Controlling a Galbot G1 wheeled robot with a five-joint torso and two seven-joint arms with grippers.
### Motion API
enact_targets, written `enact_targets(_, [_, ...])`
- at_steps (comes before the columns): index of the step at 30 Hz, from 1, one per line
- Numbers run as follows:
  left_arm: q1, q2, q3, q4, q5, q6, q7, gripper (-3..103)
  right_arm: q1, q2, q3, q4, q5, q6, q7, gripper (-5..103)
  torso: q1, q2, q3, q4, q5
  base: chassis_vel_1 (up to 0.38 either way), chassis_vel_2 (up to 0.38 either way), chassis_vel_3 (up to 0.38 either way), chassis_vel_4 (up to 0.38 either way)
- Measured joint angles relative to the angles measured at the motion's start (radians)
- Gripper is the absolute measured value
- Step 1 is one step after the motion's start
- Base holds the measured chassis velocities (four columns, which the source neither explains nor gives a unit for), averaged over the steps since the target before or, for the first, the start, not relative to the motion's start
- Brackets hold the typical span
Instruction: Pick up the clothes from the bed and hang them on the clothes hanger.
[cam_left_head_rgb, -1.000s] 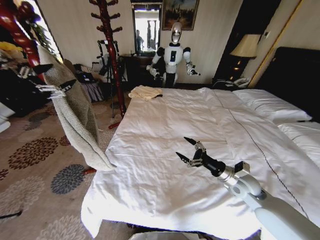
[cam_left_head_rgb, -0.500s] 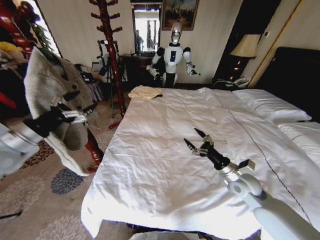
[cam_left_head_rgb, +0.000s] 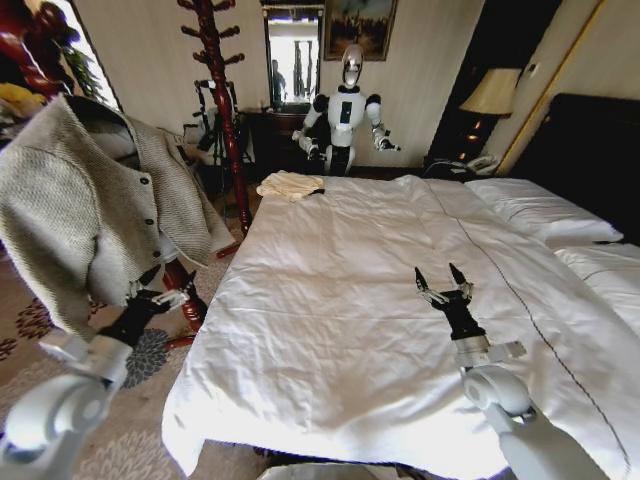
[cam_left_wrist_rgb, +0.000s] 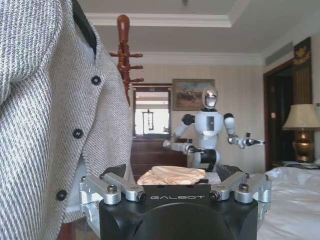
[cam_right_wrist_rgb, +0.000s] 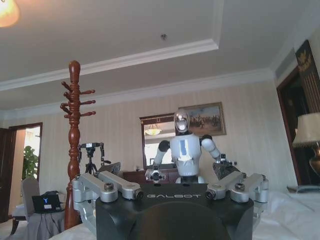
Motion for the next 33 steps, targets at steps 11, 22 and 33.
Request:
enact_targets(11, [0.087,-0.325,0.115,0.050,0.320,-0.199,0.041,100,-0.183,0.258,-0.056,0.062,-0.375,-0.057,0.161,100,0.000,0.000,0.000,0.0001,0.0000,0.000,0.000,0.000,0.000])
enact_targets(22, [0.116,-0.376,0.117,0.057,0.330,-0.275,0.134,100,-0.282,0.245,-0.011,0.176,-0.569,-0.168,0.309,100,0.000,0.000,0.000,0.0002,-0.0001,0.000,0.000,0.000,0.000])
enact_targets(33, [0.115,-0.370,0.116,0.057,0.323,-0.273,0.134,100,-0.278,0.242,-0.011,0.175,-0.562,-0.168,0.306,100,0.000,0.000,0.000,0.0002,-0.0001,0.000,0.000,0.000,0.000])
